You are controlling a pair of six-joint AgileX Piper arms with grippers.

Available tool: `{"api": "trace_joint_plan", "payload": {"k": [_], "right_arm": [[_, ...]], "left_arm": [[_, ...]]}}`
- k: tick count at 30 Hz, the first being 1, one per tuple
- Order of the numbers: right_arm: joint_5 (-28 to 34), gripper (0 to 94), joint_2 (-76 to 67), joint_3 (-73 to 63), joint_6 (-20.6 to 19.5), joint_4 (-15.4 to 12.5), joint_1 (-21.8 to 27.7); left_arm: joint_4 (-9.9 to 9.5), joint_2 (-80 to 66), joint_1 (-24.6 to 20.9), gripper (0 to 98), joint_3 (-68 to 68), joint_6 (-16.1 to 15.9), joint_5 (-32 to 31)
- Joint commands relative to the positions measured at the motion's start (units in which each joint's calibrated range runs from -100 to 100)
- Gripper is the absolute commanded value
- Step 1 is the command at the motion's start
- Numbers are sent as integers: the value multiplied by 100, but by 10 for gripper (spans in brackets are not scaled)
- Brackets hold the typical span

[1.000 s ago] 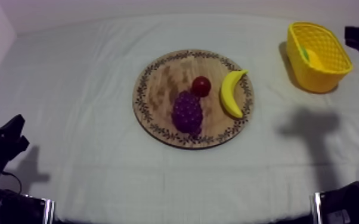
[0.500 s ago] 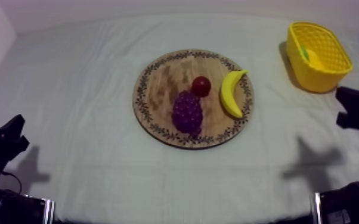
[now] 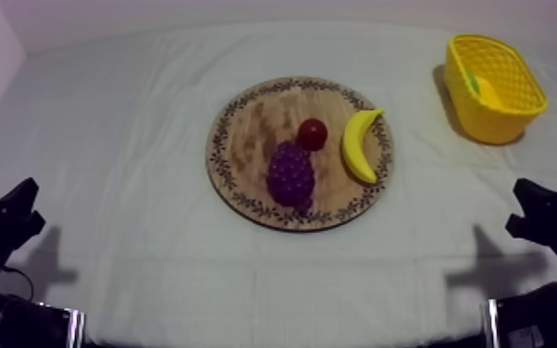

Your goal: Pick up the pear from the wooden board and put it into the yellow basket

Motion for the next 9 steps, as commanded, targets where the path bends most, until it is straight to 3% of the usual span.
{"api": "trace_joint_plan", "payload": {"k": [1, 4, 9], "right_arm": [[-167, 3, -2, 48, 798, 130, -8], [-324, 3, -5, 103, 1078, 164, -17], [-392, 3, -7, 129, 1024, 179, -20]], "left_arm": [[-2, 0, 0, 1, -2, 1, -1], [-2, 0, 0, 1, -2, 1, -1], [-2, 0, 0, 1, -2, 1, -1]]}}
